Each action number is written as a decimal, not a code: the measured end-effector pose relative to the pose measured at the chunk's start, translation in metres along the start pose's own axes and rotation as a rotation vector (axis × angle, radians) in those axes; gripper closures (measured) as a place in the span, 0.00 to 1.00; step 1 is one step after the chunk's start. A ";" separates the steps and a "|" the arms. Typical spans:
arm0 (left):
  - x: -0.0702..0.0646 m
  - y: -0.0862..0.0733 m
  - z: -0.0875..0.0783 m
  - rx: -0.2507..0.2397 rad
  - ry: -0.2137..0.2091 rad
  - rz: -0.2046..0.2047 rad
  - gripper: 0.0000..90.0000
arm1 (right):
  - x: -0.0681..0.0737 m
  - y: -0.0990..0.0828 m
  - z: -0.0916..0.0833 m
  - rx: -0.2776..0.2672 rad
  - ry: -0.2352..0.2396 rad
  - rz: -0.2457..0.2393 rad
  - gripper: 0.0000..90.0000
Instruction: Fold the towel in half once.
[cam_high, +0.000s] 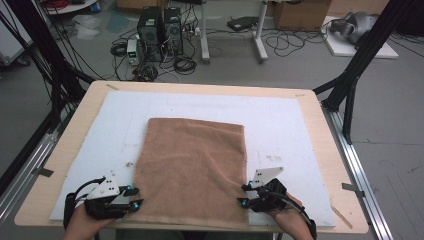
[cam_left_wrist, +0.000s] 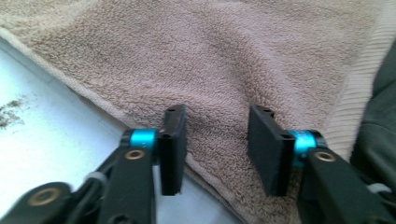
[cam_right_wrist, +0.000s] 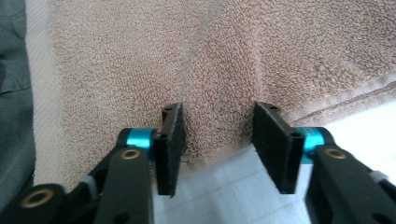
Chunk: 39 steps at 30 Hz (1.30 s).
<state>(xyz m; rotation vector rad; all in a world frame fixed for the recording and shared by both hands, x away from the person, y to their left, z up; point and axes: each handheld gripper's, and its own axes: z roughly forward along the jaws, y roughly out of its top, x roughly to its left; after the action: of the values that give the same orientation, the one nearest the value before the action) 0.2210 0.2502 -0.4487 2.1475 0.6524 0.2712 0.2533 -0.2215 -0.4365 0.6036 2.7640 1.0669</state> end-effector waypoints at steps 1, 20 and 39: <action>0.000 -0.001 0.000 -0.007 0.000 -0.007 0.70 | -0.001 0.000 0.000 -0.001 -0.002 0.001 0.68; -0.012 -0.004 -0.019 -0.025 -0.021 0.038 0.95 | 0.005 0.001 -0.013 -0.011 0.087 -0.046 0.94; 0.032 0.031 -0.014 -0.112 0.083 -0.089 0.62 | -0.050 0.040 -0.019 -0.127 -0.108 0.079 0.57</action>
<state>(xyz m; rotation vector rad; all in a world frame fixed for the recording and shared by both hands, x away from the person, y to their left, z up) 0.2531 0.2615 -0.4171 2.0032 0.7604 0.3427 0.3076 -0.2269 -0.3975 0.7354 2.5777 1.1783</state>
